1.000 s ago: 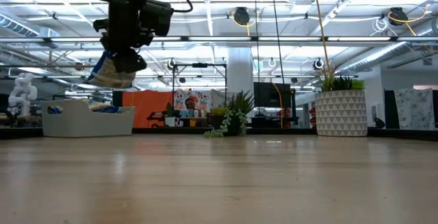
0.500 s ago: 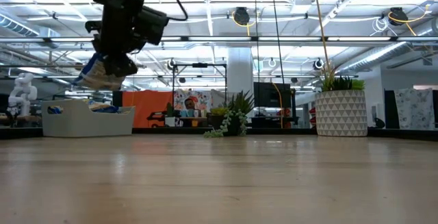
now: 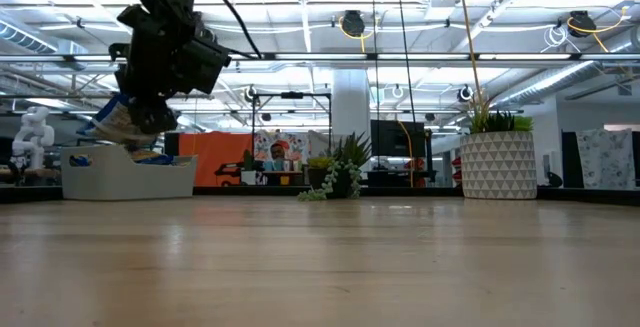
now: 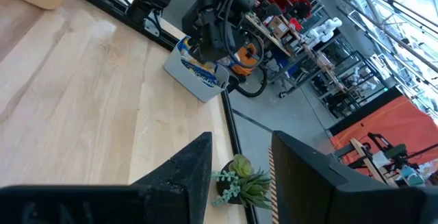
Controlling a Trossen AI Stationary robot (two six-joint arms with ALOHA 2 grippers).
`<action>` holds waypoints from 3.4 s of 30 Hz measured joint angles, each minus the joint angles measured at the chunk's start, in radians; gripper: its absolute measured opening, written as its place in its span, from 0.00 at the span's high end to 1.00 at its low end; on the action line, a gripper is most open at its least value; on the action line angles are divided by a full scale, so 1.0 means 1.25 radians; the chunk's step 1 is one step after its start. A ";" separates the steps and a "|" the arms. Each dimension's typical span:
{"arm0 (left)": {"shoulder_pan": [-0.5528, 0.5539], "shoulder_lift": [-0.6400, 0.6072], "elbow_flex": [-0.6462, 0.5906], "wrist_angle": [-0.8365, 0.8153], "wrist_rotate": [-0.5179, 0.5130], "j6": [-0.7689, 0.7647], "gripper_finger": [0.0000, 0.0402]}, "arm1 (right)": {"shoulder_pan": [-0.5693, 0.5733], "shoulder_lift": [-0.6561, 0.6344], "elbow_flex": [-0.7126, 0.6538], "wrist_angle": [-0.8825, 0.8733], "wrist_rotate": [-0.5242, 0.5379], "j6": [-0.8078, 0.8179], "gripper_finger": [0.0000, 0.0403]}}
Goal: Sort Maruchan noodles
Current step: Put the blue noodle pack into the gray bin, then return to Home Position
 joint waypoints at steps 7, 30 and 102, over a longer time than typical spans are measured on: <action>0.000 0.000 -0.008 0.056 0.086 0.026 0.61 | 0.000 0.000 0.000 0.000 0.000 -0.005 0.64; -0.079 -0.146 0.089 0.172 0.281 0.038 0.30 | 0.000 0.000 0.000 -0.007 -0.006 0.056 0.64; -0.186 -0.445 -0.476 1.421 0.890 0.617 0.99 | -0.123 -0.334 -0.276 0.124 -0.397 0.025 1.00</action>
